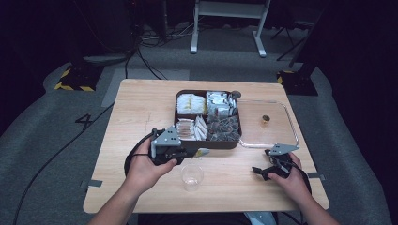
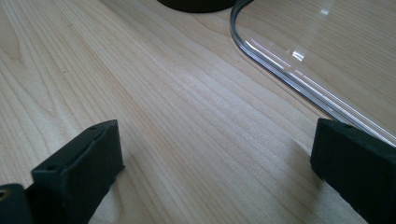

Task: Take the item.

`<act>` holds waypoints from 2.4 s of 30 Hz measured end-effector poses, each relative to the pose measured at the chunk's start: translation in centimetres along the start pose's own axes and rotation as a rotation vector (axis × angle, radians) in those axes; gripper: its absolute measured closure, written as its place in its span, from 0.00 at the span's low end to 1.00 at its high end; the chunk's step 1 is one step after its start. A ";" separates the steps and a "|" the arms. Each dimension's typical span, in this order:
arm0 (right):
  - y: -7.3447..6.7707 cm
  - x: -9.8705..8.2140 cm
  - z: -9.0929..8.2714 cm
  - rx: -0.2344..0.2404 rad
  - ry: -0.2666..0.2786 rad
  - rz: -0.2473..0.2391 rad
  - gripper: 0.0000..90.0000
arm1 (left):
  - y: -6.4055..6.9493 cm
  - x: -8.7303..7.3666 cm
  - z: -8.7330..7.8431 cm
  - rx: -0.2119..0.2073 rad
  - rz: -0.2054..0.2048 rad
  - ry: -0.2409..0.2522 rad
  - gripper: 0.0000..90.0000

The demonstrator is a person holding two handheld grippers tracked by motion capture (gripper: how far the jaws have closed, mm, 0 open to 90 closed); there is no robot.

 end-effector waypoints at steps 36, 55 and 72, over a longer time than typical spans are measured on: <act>0.0 0.0 0.0 -0.001 0.000 0.001 0.02 | 1.3 -4.2 2.6 -0.063 -0.034 -0.061 0.89; 0.0 0.0 0.0 -0.001 0.000 0.001 0.02 | -0.2 -4.3 0.7 0.070 -0.056 -0.010 0.52; 0.0 0.0 0.0 -0.003 0.001 0.003 0.02 | -3.8 -8.0 -3.4 0.260 -0.095 -0.060 0.39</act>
Point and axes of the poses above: each handheld gripper's, and its own axes: z roughly forward along the jaws, x roughly out of its top, y roughly to its right, the point moved 1 cm from there along z, roughly forward along the jaws, and after that the axes turned 2 degrees about -y, right-handed, at the moved point
